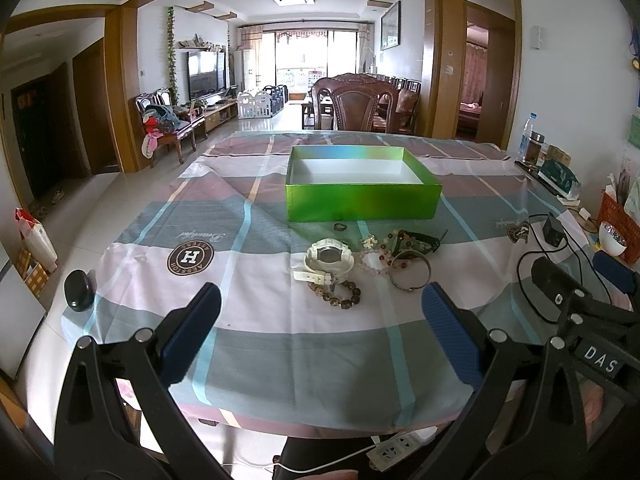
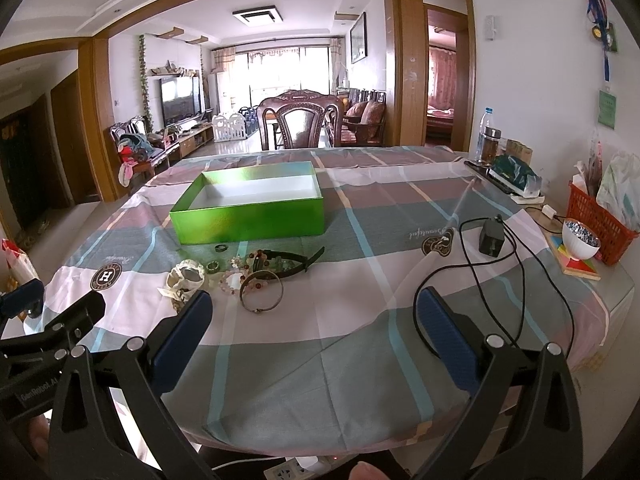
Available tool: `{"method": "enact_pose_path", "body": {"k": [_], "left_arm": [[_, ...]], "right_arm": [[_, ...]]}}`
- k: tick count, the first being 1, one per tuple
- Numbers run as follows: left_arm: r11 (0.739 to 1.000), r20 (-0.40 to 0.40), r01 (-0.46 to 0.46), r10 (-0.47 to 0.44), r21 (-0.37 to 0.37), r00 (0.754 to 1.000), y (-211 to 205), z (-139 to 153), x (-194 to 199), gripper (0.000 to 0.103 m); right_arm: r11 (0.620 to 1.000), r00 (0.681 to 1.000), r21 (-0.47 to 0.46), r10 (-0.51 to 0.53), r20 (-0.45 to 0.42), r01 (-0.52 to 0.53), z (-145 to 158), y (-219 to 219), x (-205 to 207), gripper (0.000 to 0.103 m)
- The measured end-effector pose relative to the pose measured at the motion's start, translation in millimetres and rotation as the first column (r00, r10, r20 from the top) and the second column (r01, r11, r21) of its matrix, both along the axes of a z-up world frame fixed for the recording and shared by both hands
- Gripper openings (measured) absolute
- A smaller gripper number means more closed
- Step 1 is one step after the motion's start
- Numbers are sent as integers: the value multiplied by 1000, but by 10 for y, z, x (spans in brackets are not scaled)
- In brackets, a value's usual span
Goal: Organize jewelry
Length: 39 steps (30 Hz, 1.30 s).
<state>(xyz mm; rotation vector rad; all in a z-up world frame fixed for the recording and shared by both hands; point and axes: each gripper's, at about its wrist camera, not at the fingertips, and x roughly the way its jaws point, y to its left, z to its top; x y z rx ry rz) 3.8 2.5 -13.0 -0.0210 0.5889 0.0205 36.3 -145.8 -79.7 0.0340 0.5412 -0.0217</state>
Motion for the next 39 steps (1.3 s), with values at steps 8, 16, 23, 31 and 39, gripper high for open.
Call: {"method": "enact_pose_path", "body": {"k": [8, 16, 23, 31, 39], "left_arm": [[1000, 0, -1, 1, 1, 1000, 6, -10, -1, 99], [1000, 0, 0, 0, 2, 1000, -3, -4, 4, 99], [1000, -1, -1, 1, 3, 1000, -6, 0, 4, 99], [1000, 17, -20, 20, -17, 1000, 122, -40, -27, 99], [992, 66, -23, 31, -121, 997, 439, -14, -21, 99]], "right_arm": [[1000, 1000, -1, -1, 0, 1, -5, -7, 6, 100], [1000, 1000, 1, 0, 0, 0, -14, -15, 14, 100], [1000, 1000, 5, 2, -2, -2, -33, -29, 31, 100], [1000, 1000, 12, -11, 25, 11, -13, -108, 9, 100], [996, 988, 79, -59, 146, 47, -49, -403, 18, 100]]}}
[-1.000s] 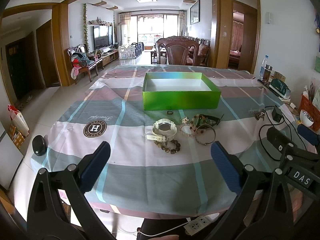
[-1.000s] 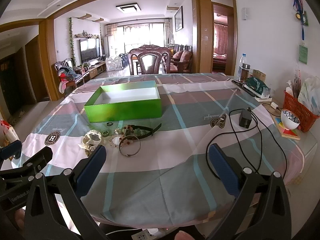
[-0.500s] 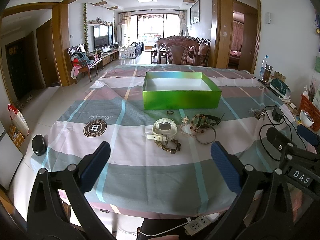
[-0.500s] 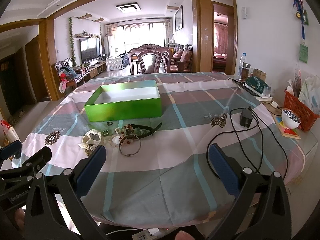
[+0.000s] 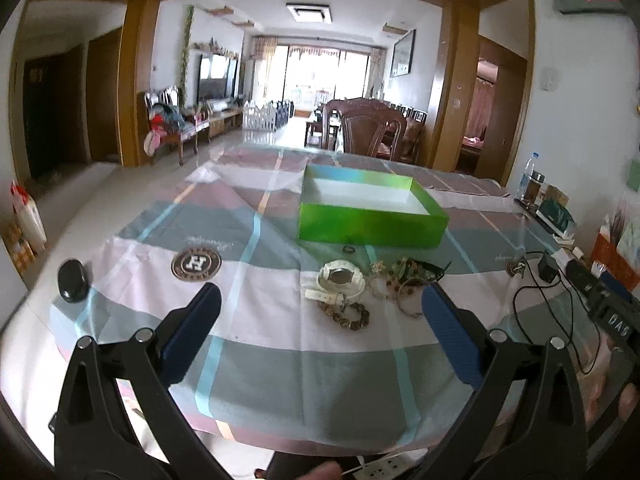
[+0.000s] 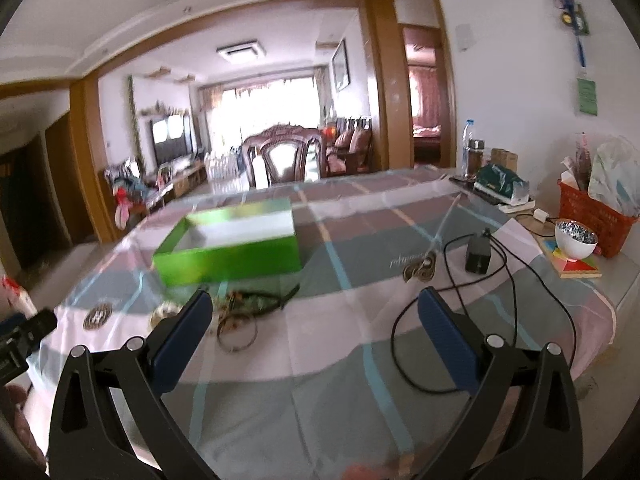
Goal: Organize jewelry
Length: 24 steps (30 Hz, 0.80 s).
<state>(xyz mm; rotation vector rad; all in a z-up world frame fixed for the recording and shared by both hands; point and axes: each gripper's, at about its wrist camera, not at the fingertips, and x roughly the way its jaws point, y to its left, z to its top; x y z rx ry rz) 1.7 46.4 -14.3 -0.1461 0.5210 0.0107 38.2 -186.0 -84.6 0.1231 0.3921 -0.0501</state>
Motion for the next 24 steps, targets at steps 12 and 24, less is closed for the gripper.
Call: {"method": "enact_pose_path", "body": {"k": [12, 24], "left_arm": [[996, 42, -33, 36, -84, 998, 389, -93, 180, 99], [996, -189, 23, -7, 82, 982, 39, -859, 1210, 98]], "right_arm": [[998, 997, 22, 66, 27, -66, -8, 5, 204, 100], [979, 953, -55, 177, -245, -196, -643, 347, 915, 100]]}}
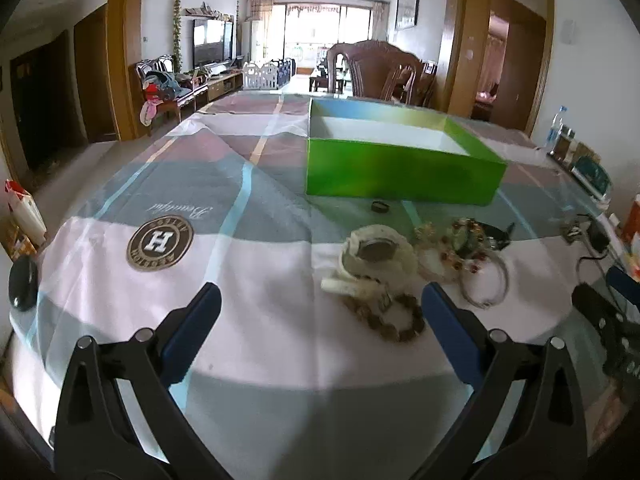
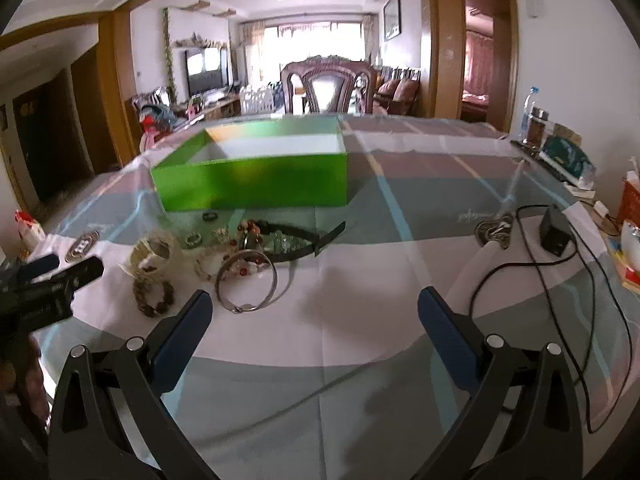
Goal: Organize jewelry
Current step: 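Grasp the white watch with the left tool while the right tool grasps the silver bangle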
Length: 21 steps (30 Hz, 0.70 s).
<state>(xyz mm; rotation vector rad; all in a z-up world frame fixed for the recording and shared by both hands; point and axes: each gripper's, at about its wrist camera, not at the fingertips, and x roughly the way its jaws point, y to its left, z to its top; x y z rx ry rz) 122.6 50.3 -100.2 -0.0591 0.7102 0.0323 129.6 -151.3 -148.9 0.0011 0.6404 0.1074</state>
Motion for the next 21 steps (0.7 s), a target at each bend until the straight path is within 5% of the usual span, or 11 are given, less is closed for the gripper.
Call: {"method": "enact_pose_path", "body": {"k": [12, 18, 20, 21], "left_arm": [[999, -134, 46, -48, -15, 990, -95, -244, 706, 71], [995, -169, 83, -90, -46, 981, -119, -328, 875, 45], [993, -170, 102, -112, -68, 979, -140, -339, 896, 28], [993, -168, 98, -109, -71, 980, -139, -333, 894, 28]], "right_arm": [[997, 988, 20, 75, -136, -73, -352, 26, 625, 96], [993, 973, 11, 117, -201, -117, -498, 130, 820, 67], [991, 964, 12, 134, -229, -135, -554, 179, 880, 48], [990, 962, 10, 140, -235, -142, -579, 197, 900, 42]]}}
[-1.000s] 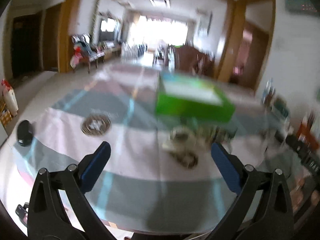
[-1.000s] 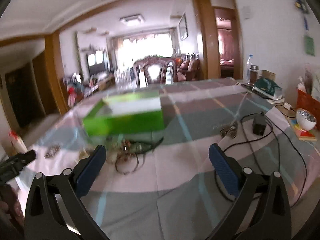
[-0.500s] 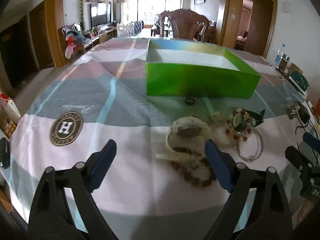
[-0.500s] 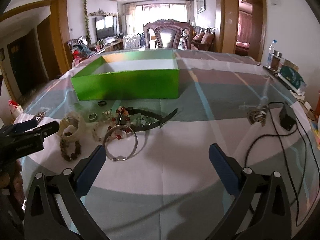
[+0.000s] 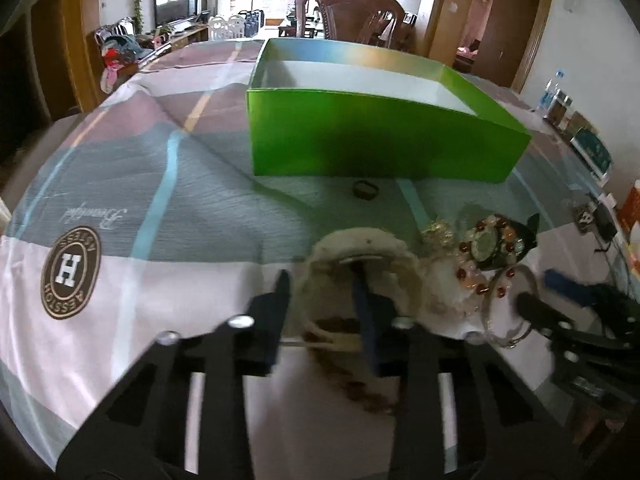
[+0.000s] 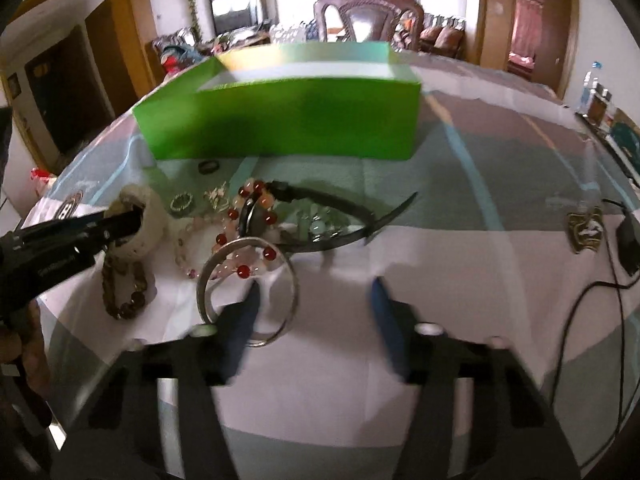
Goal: Organize jewelry
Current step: 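Grasp the white watch with the left tool while the right tool grasps the silver bangle, then lift the white watch with the left tool while the right tool lifts the silver bangle toward the green box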
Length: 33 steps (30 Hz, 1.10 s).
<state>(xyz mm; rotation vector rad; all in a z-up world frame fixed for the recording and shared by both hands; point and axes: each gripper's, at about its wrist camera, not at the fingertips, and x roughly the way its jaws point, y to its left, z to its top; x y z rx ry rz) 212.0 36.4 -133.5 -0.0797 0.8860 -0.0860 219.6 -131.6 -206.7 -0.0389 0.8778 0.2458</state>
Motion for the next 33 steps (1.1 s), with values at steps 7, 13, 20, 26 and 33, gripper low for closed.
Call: {"method": "enact_pose_path", "body": {"k": [7, 13, 20, 26, 33], "left_arm": [[998, 99, -6, 11, -56, 995, 76, 164, -185, 26], [998, 254, -9, 26, -68, 967, 87, 606, -535, 26], [998, 368, 2, 20, -61, 930, -7, 968, -1051, 26], [998, 394, 8, 15, -57, 919, -63, 1079, -1284, 26], [998, 397, 8, 16, -57, 918, -60, 1099, -1337, 26]], "right_arm": [[999, 999, 28, 16, 50, -18, 110, -14, -69, 4], [997, 987, 74, 14, 157, -26, 442, -92, -334, 4], [992, 958, 118, 3, 286, -38, 769, -137, -731, 4], [991, 947, 126, 5, 320, -48, 860, -157, -892, 4], [990, 944, 132, -2, 331, -45, 896, -197, -960, 4]]}}
